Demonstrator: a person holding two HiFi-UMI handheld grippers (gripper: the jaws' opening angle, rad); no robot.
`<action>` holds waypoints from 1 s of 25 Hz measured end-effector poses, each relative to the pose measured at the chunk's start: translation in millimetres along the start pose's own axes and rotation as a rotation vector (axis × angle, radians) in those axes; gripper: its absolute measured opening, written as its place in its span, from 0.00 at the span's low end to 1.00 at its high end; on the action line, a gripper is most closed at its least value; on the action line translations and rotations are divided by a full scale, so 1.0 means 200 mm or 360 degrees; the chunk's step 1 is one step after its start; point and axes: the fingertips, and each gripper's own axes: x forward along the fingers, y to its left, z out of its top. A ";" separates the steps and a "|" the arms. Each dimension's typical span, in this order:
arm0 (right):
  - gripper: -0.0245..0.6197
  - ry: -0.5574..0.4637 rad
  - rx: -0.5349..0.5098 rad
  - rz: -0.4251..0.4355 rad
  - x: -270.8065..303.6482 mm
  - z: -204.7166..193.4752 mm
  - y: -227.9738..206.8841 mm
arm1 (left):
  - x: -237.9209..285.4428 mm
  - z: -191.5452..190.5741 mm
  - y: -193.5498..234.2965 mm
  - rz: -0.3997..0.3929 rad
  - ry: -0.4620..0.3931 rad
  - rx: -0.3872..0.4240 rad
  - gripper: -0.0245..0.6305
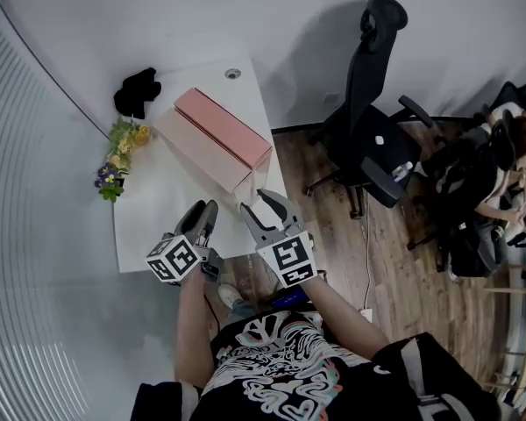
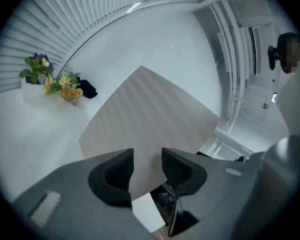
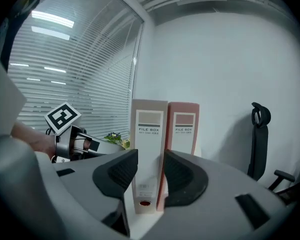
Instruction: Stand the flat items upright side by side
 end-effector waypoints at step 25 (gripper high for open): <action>0.04 -0.0046 0.0137 -0.0026 -0.30 0.04 -0.29 | -0.23 0.11 -0.41 0.0391 -0.0419 0.0632 0.04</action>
